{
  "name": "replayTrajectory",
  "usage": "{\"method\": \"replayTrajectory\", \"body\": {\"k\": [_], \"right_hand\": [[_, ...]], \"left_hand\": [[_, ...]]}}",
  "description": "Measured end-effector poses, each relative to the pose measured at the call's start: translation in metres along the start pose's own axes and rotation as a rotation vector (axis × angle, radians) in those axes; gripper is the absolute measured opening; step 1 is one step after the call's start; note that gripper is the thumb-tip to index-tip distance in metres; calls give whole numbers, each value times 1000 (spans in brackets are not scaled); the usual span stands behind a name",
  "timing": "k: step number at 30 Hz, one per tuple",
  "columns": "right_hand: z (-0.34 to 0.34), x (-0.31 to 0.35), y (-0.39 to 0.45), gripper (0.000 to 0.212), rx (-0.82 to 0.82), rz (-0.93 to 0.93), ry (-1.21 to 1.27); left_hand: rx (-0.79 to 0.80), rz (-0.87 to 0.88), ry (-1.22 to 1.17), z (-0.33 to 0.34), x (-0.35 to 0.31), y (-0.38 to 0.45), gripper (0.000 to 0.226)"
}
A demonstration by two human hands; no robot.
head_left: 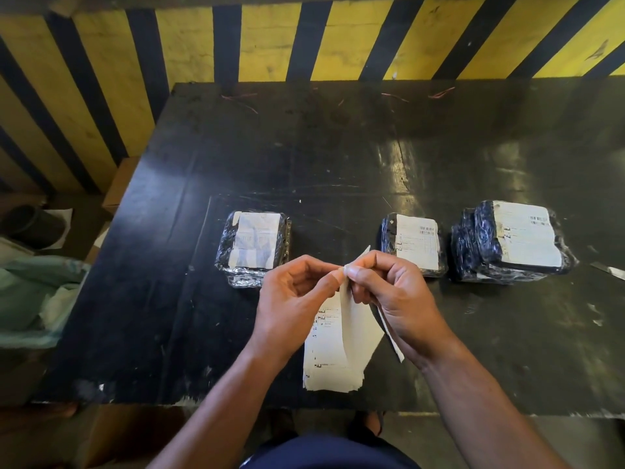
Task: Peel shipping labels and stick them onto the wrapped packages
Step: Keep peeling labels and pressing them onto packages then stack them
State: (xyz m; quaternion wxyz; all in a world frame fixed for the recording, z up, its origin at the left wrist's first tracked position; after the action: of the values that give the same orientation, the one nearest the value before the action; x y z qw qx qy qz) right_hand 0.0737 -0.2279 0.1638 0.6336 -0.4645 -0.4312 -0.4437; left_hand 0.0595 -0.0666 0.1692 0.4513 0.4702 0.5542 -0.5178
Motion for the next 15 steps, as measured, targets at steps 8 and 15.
{"method": "replayTrajectory", "body": {"k": [8, 15], "right_hand": [[-13, -22, 7, 36, -193, 114, 181], [-46, -40, 11, 27, -344, 177, 454]], "left_hand": [[-201, -233, -245, -10, 27, 6, 11], [-348, -309, -392, -27, 41, 13, 11]]}}
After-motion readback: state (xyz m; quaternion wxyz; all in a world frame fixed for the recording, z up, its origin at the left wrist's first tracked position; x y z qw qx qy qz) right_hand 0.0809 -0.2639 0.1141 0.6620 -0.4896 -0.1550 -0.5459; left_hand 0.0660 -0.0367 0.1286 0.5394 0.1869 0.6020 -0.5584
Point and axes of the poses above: each hand's wrist, its own y-axis towards the middle knuckle, its own z-axis out of the palm, x = y × z, the point moved 4 cm from there along y, towards the middle knuckle, and after that the axes turned 1 degree about y, right-handed, at the moved point
